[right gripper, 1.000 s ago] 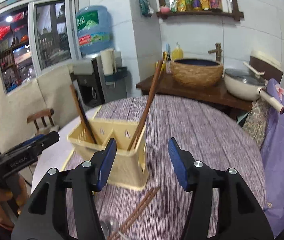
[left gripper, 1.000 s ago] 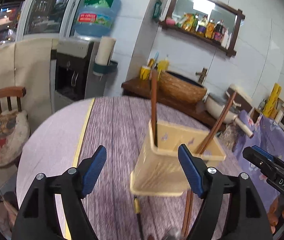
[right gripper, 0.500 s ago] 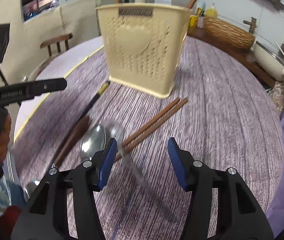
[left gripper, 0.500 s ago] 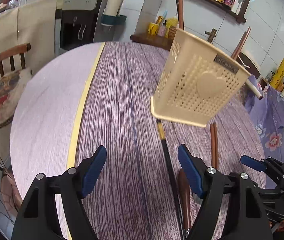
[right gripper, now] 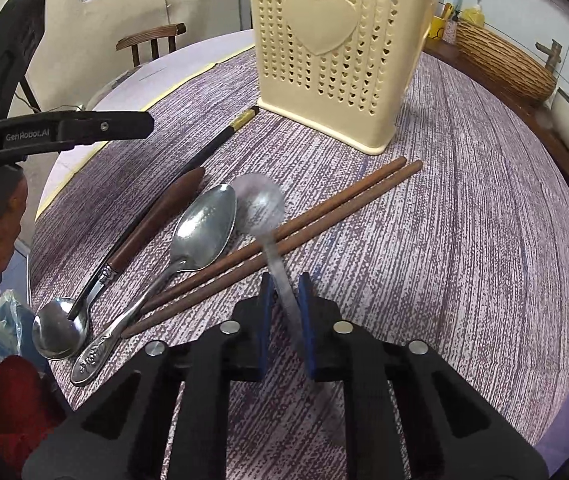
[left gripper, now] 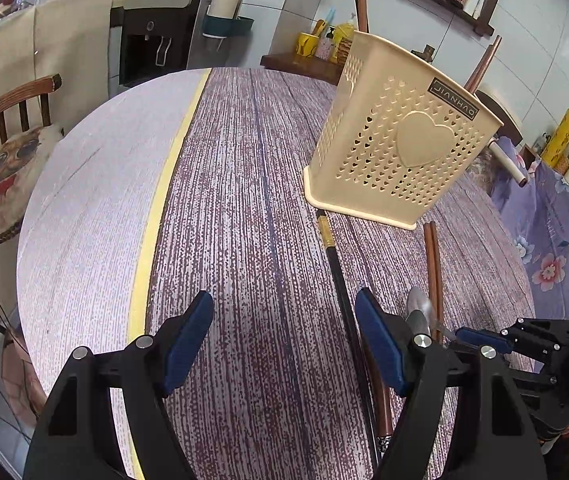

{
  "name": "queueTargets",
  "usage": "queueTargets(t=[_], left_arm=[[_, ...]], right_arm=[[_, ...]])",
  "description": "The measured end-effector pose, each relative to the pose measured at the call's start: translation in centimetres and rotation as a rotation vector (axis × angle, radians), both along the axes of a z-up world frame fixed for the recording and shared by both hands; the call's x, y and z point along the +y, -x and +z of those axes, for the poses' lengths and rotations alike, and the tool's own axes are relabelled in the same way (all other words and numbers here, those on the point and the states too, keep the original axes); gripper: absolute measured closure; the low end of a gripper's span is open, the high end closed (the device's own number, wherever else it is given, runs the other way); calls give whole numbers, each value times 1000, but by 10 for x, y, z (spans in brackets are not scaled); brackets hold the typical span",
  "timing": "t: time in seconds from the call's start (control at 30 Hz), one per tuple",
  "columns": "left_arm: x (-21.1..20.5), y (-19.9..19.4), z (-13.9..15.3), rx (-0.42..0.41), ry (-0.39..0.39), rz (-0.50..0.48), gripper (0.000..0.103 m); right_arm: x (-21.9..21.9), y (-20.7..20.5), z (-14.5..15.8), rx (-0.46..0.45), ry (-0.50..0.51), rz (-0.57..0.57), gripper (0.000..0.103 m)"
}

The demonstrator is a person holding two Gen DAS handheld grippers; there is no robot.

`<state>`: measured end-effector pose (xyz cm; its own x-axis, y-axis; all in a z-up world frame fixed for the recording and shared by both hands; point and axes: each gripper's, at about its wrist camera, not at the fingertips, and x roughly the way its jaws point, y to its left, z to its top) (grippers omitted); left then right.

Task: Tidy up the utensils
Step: 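Grasp the clear plastic spoon with the right tool while the left tool grasps the black chopstick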

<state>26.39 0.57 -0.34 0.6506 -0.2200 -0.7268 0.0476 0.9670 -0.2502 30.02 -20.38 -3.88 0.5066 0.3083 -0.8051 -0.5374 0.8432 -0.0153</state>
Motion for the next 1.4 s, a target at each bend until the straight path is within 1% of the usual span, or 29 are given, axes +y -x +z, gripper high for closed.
queueTargets(t=[0.07,0.13,0.23,0.3,0.43,0.57,0.77,0.93,0.97,1.0,1.03,1.07,1.17,1.27,1.4], left_arm=[[-1,-1,-1,3,-2,2,31],[-2,-3,-2,5,-10,3,31],[-2,-5,-3,9,-9,8,31],[-1,-6,-4,12,-8,13,31],[-4,-11,-5,17,-24,13,32],[-10,-20,-7,36,-34,3,38],[-22,-32,-9,46,-59,-11,39],[-23,-35,-9,47,-66,-6,39],[-23,-36,-9,49,-67,-7,39],[-23,-36,-9,50,-68,-7,39],[-22,-36,-8,50,-68,-7,39],[-21,-36,-8,50,-69,-8,39],[-21,-36,-6,46,-75,-6,39],[-19,-37,-7,51,-73,-3,39],[-19,-38,-8,56,-81,-7,39]], right_arm=[[2,2,-1,-10,0,-15,94],[1,3,5,-35,-6,-46,94],[-12,8,13,-61,-86,-124,94],[-21,7,17,-69,-109,-190,94],[-48,-3,12,-21,-139,-376,94],[-68,-7,3,5,-140,-470,94],[-68,-6,2,16,-151,-471,94],[-72,-16,4,24,-169,-471,92],[-71,-20,5,29,-170,-468,88],[-71,-23,6,34,-168,-466,75],[-70,-28,6,35,-160,-459,65],[-69,-30,6,31,-152,-455,53],[-65,-38,5,12,-112,-455,53],[-64,-48,3,24,-105,-456,53],[-60,-58,2,19,-89,-452,54]])
